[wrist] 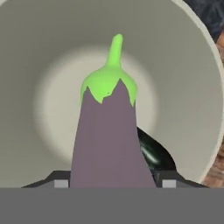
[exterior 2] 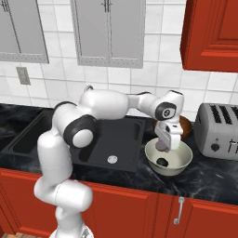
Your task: Pick the eggplants from the sink and place them in one bowl. Place the apple in the other bowl. Then turn off the sink faucet.
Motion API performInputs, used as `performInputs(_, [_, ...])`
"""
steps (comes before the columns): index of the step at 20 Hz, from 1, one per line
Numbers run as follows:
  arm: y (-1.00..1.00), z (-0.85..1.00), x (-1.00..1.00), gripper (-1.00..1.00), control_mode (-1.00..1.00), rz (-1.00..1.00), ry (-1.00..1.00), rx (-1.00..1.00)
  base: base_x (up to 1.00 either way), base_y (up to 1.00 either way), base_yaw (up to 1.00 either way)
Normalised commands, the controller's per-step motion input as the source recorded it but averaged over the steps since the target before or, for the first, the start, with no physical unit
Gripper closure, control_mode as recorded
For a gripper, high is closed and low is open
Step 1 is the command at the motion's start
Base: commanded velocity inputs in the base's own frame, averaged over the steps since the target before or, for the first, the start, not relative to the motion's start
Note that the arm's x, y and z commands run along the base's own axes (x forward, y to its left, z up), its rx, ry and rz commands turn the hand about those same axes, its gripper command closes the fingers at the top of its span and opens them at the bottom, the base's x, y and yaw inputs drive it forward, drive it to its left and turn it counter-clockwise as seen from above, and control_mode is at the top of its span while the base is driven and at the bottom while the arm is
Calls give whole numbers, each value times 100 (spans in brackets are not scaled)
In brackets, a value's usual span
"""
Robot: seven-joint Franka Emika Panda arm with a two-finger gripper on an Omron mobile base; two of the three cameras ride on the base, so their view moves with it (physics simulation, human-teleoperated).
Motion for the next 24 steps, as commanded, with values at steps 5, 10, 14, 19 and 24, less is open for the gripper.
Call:
performInputs(5, [0,-17,3,-100,-100,0,0,1,0,0,0])
performInputs(10, [0,-9,1,-100,-100,0,0,0,0,0,0])
performInputs(14, [0,-11,0,-100,-100,0,0,0,0,0,0])
performInputs(19, [0,0,-3,-100,-100,-1,0,0,0,0,0])
performInputs(24, [0,57,-28,-100,-100,-2,0,0,0,0,0])
